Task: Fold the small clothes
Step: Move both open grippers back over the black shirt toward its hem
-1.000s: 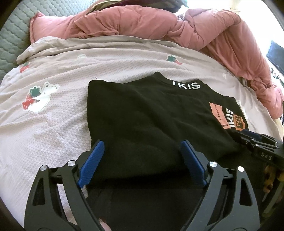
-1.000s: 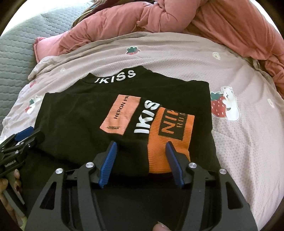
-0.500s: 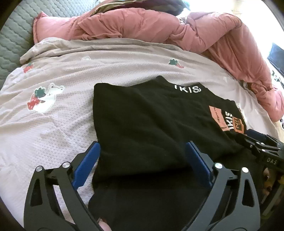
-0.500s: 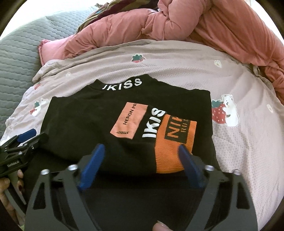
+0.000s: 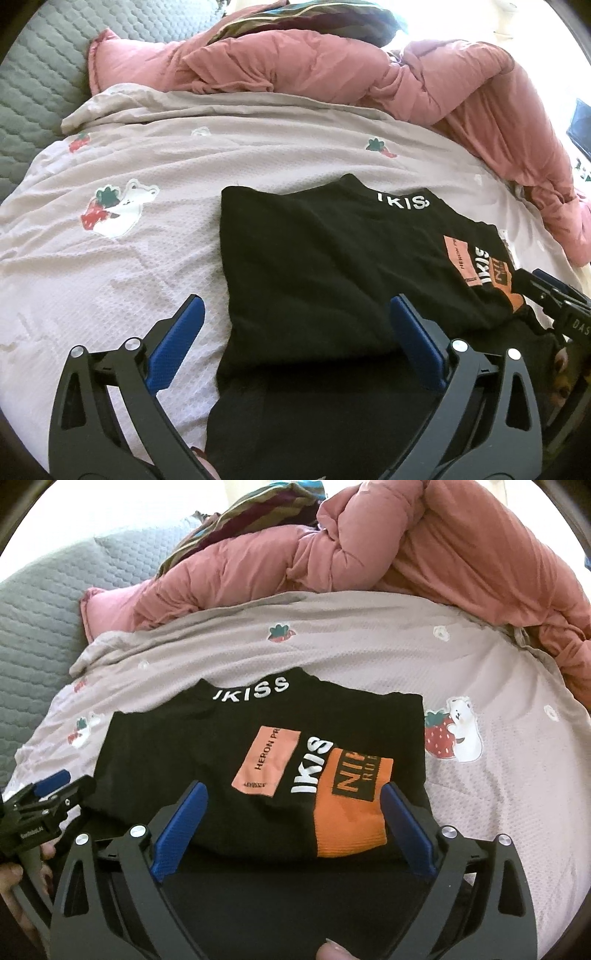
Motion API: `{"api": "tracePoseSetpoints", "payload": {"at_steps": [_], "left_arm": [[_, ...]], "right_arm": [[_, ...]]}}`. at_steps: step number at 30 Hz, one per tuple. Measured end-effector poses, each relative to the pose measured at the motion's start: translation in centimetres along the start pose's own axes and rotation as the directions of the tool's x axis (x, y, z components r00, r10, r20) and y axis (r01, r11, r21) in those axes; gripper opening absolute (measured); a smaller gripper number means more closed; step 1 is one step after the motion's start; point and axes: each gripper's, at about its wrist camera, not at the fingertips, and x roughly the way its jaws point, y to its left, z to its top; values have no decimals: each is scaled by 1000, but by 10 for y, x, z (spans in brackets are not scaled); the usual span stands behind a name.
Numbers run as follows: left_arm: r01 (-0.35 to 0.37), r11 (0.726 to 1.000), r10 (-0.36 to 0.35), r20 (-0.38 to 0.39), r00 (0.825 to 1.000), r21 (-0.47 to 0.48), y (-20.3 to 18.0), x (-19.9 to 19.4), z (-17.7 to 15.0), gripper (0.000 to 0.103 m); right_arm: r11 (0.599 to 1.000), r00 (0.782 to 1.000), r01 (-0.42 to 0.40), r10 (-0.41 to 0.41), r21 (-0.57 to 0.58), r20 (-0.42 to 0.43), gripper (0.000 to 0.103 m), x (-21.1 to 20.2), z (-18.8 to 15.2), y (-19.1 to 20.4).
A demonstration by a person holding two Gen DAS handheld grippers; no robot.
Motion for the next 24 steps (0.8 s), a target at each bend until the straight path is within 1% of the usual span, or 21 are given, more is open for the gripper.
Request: {"api": "tracePoseSetpoints", "payload": {"at_steps": [5, 10, 14, 19, 24], "left_arm": [[13, 1000, -13, 17, 1000, -24, 0, -8, -2, 93], [-2, 1000, 2, 27, 1000, -18, -3, -14, -6, 93], [-39, 999, 39, 50, 998, 2, -5, -23, -12, 93], [-60, 998, 62, 64, 996, -25, 4, -32, -20, 93], [-82, 996, 84, 69, 994, -31, 7, -40, -28, 93]], "right_arm": [[1000, 1000, 14, -14, 6, 26, 94, -7, 0, -2], [1000, 999, 16, -17, 27, 46, 94, -15, 1, -8], [999, 998, 16, -18, 34, 54, 94, -20, 0, -12], [999, 998, 5, -7, 41, 63, 94, -29, -1, -16], [999, 997, -2, -1, 33, 73, 94, -38, -4, -17]]}}
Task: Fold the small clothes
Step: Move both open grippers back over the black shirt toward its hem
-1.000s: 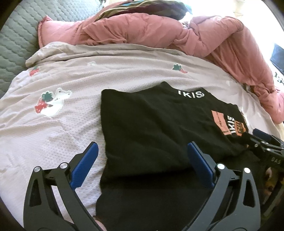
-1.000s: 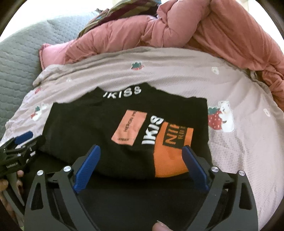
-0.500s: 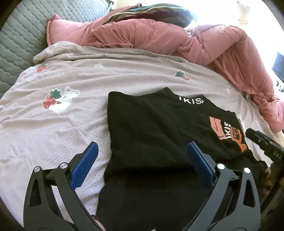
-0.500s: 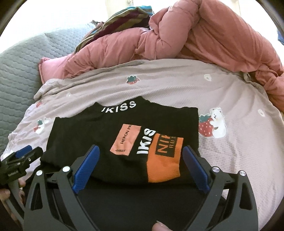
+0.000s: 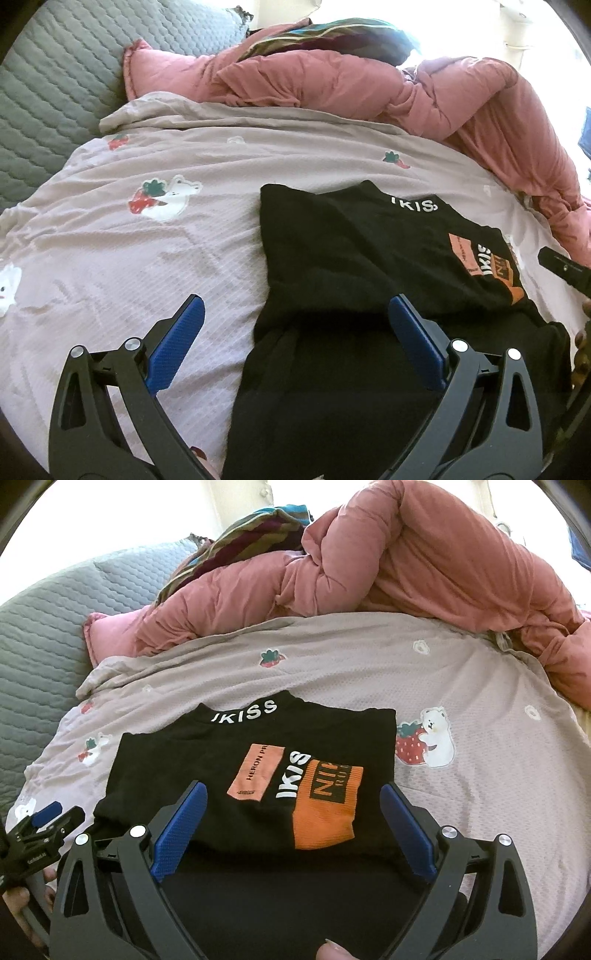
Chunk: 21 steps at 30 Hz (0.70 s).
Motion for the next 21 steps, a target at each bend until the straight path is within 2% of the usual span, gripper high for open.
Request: {"api": "tracePoseSetpoints", "payload": {"at_steps": [21], "left_arm": [[-29, 1000, 29, 2, 1000, 7, 2, -37, -19, 93]], "right_arm": [[997, 999, 30, -28, -72, 25, 94, -45, -15, -12]]}}
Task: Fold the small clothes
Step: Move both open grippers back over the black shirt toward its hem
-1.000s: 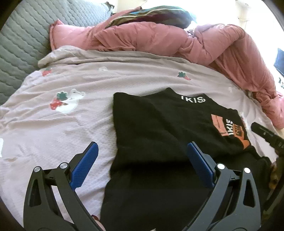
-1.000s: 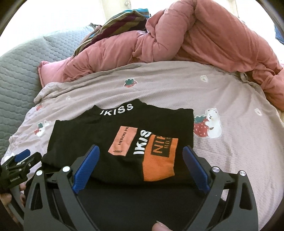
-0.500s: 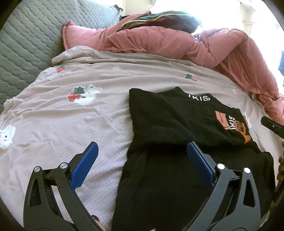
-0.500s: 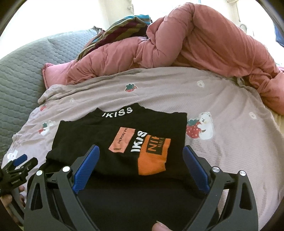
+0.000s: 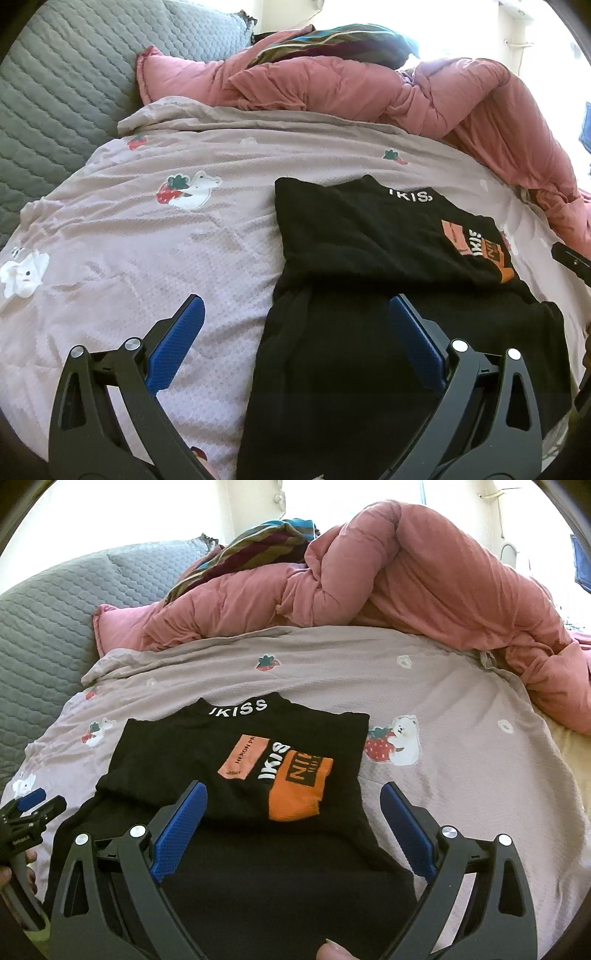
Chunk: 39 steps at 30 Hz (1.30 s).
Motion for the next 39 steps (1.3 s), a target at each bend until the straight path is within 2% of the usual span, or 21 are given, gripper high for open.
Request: {"api": "tracePoseSetpoints", "payload": {"at_steps": [23, 30, 39], "left_arm": [[-41, 999, 42, -62, 997, 6, 21, -27, -30, 93], [-53, 999, 52, -69, 996, -10, 38, -39, -41, 93], [-35, 998, 30, -97, 995, -51, 58, -52, -61, 93]], "right_arm": [[1000, 997, 9, -10, -14, -82, 94, -22, -40, -21], [1000, 995, -2, -1, -28, -104, 94, -31, -50, -24], [999, 992, 2, -7, -42, -124, 94, -41, -64, -26]]}}
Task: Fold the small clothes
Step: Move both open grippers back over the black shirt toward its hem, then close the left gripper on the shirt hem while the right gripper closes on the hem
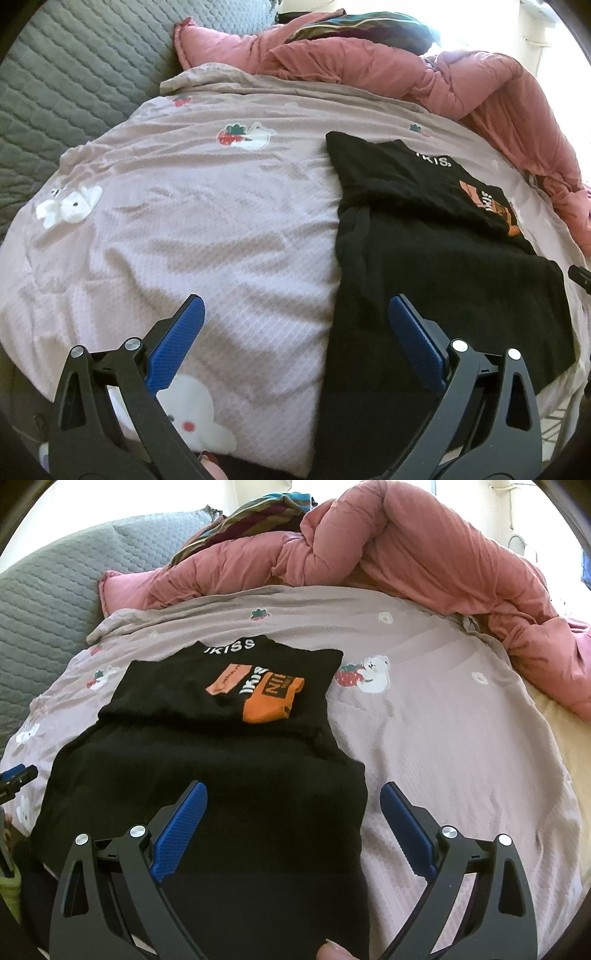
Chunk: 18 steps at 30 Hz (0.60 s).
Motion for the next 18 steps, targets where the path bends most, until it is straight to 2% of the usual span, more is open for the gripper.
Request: {"api": "tracePoseSetpoints", "payload": {"at_steps": [3, 7, 12, 14, 18], "left_arm": [[21, 1000, -21, -17, 1000, -3, 3, -2, -8, 93], [111, 994, -111, -60, 992, 1, 2, -4, -23, 93], [168, 986, -168, -89, 982, 0, -3, -6, -36, 91], [182, 983, -181, -100, 978, -3, -4, -6, -41, 76], [205, 979, -203, -135, 970, 0, -8, -2, -49, 60]], "right_arm": [[1000, 1000, -2, 2, -4, -13, 94, -3, -8, -1], [1000, 999, -1, 0, -27, -35, 94, -6, -21, 0], [998, 998, -4, 0, -68, -60, 94, -12, -37, 4], [998, 998, -11, 6, -69, -66, 94, -14, -42, 4], [996, 997, -19, 12, -83, -82, 94, -16, -52, 5]]}}
